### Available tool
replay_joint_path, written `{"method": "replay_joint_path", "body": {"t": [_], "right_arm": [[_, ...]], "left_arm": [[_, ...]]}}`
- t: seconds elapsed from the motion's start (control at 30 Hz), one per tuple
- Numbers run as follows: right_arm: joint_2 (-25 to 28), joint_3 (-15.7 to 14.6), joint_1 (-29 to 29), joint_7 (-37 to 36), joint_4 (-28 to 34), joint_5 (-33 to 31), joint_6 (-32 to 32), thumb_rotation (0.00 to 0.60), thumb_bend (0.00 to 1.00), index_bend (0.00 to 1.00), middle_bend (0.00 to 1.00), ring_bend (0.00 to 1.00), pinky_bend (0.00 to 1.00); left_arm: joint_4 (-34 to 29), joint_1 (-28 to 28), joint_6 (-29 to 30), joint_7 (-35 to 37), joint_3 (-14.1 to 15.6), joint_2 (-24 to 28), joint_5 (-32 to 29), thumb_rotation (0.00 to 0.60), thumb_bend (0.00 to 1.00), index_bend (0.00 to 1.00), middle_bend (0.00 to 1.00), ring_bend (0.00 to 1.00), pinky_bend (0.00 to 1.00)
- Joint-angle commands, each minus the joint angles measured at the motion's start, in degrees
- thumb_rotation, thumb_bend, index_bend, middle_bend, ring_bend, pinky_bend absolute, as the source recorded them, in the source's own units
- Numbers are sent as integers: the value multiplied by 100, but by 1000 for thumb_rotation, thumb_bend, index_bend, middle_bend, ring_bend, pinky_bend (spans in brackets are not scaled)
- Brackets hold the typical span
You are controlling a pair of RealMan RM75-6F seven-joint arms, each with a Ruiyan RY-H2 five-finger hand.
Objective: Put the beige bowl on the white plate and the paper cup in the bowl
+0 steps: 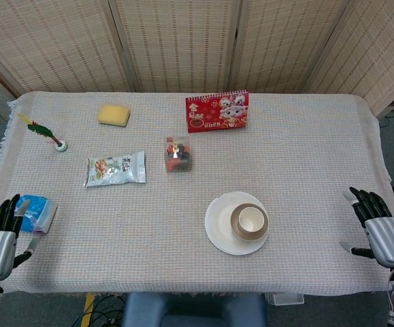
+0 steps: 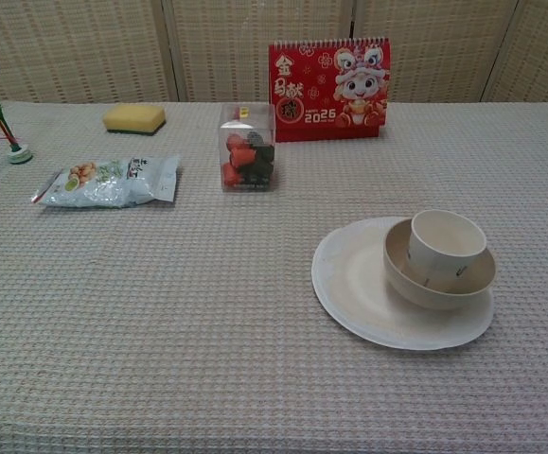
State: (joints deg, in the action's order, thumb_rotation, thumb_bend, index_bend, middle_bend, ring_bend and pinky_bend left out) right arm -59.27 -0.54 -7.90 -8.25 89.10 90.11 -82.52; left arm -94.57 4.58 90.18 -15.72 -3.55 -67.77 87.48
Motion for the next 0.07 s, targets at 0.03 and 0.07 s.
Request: {"method": "replay_joint_path", "body": {"t": [0.03, 0.07], "right_arm": [[-1, 18, -8, -10, 37, -72, 104, 600, 103, 2, 0, 0, 0], [-14, 16, -26, 2, 45, -61, 144, 600, 103, 2, 0, 0, 0]], "left_arm": [[13, -15, -14, -5, 12, -1, -24, 600, 342, 0, 0, 0, 259], [6, -19, -29, 13, 8, 11, -56, 600, 342, 0, 0, 0, 259]]}}
